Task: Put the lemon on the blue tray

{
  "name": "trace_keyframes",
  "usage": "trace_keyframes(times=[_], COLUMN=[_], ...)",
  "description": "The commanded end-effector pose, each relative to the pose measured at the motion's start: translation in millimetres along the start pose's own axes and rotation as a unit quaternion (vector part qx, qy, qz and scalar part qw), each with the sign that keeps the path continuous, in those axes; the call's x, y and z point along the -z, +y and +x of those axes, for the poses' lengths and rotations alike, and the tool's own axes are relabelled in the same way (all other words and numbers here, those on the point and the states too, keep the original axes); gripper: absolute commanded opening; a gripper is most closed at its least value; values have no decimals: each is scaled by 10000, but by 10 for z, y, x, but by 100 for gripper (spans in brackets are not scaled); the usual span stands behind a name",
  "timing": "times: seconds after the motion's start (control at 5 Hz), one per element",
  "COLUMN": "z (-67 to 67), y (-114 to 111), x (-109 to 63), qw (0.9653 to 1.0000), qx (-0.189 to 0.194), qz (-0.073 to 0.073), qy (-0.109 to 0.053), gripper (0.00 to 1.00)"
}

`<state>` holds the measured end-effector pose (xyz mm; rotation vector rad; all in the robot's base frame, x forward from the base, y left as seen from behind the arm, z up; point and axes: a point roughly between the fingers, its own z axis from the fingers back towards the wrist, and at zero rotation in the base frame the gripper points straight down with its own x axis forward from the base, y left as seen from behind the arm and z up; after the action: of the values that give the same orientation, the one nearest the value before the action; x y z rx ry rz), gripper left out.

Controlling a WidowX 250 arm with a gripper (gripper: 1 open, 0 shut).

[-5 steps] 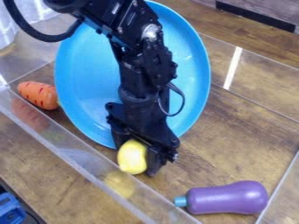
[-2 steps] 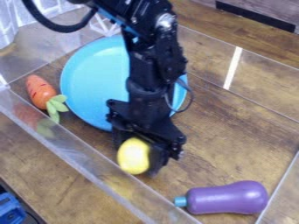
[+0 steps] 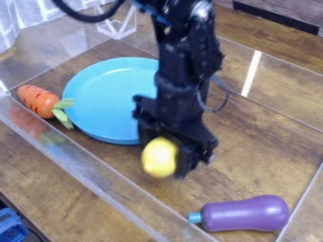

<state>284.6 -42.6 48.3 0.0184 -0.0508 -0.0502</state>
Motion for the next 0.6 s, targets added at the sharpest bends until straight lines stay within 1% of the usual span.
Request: trace_keyframes(times=[0.0,0.2,0.4], z=[260,355,261], y=[91,397,383], x=[-626,-956,-685], qw=[9985,9980,9977], qx=[-35,-90,-24], qz=[95,165,249], qy=[-540,-609,-626], gripper=[0,0,0])
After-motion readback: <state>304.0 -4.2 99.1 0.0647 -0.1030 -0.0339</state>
